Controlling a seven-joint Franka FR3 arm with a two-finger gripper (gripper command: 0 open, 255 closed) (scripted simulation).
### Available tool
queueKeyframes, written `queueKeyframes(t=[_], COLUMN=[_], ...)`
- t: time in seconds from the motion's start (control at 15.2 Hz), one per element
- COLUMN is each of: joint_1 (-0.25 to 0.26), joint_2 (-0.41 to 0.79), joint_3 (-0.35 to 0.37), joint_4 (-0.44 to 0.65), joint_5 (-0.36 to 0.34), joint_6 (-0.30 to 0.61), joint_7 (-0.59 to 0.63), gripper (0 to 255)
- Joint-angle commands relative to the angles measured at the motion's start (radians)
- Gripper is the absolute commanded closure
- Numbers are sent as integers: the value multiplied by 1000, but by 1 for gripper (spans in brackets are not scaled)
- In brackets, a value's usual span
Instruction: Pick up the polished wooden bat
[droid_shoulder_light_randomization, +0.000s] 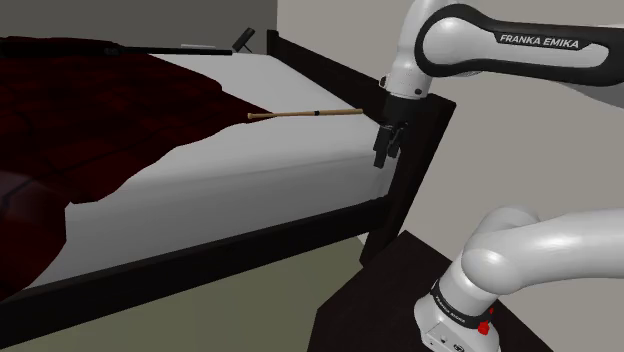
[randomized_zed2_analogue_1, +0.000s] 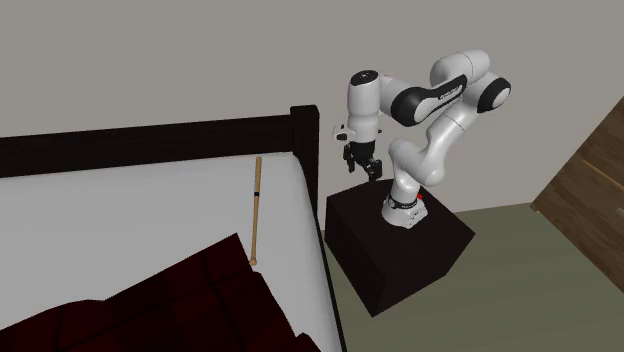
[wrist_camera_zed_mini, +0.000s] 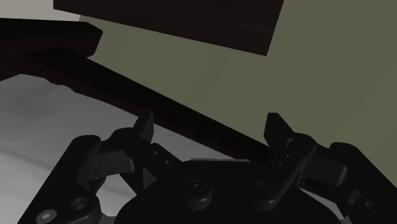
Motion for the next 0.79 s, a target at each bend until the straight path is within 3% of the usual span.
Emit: queueKeyframes(t=[0.0,0.4,0.73], joint_1=[0,29,58], joint_2=[0,210,396], joint_3=[0,-99,-158], joint_4=[0,149,313], joint_5=[0,-89,-124], joint_6=[0,62,93], joint_7=[0,-269,-482], gripper=[0,0,0])
